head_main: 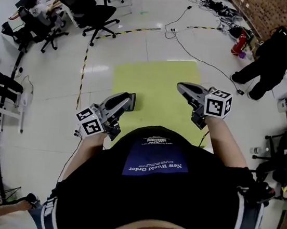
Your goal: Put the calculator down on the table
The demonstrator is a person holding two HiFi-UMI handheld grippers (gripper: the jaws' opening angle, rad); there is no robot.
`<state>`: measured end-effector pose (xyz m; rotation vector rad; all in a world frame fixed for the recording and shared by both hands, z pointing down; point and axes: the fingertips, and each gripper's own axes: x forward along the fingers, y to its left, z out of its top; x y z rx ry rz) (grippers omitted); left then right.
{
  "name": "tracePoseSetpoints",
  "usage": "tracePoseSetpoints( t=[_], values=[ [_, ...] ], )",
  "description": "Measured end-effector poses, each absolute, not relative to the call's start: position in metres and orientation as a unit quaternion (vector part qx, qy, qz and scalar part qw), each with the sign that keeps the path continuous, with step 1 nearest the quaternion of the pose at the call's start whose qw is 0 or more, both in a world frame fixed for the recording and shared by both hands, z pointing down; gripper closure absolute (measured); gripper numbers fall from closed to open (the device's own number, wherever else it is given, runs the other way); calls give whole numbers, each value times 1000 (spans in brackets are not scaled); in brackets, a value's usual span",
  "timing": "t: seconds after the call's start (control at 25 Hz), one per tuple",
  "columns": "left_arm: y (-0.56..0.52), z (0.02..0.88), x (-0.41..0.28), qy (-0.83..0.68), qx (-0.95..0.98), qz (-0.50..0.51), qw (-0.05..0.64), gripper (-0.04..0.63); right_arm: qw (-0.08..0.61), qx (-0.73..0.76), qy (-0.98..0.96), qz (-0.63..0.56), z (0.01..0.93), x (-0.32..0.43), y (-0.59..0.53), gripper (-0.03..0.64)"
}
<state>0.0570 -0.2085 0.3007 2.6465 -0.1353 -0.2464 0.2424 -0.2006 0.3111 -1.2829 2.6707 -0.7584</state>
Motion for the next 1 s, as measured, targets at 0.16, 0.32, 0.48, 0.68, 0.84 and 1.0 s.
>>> tracePoseSetpoints(
  t=[0.16, 0.32, 0.48, 0.68, 0.84, 1.0],
  values=[
    [-213, 295, 46, -57, 964, -92, 242, 565, 35, -410, 878, -244, 304, 229, -208, 630],
    [-209, 305, 60, -67, 964, -88, 240, 589, 31, -408, 881, -239, 311, 245, -204, 630],
    [-205, 309, 69, -65, 966, -85, 234, 589, 28, -409, 881, -235, 315, 253, -202, 630],
    [-200, 307, 70, -57, 968, -83, 230, 588, 23, -412, 881, -231, 313, 251, -197, 630],
    [-200, 305, 70, -55, 968, -83, 230, 588, 23, -415, 880, -230, 312, 253, -194, 632],
    [-199, 306, 70, -53, 968, -81, 232, 588, 21, -416, 879, -232, 314, 253, -192, 632]
  ],
)
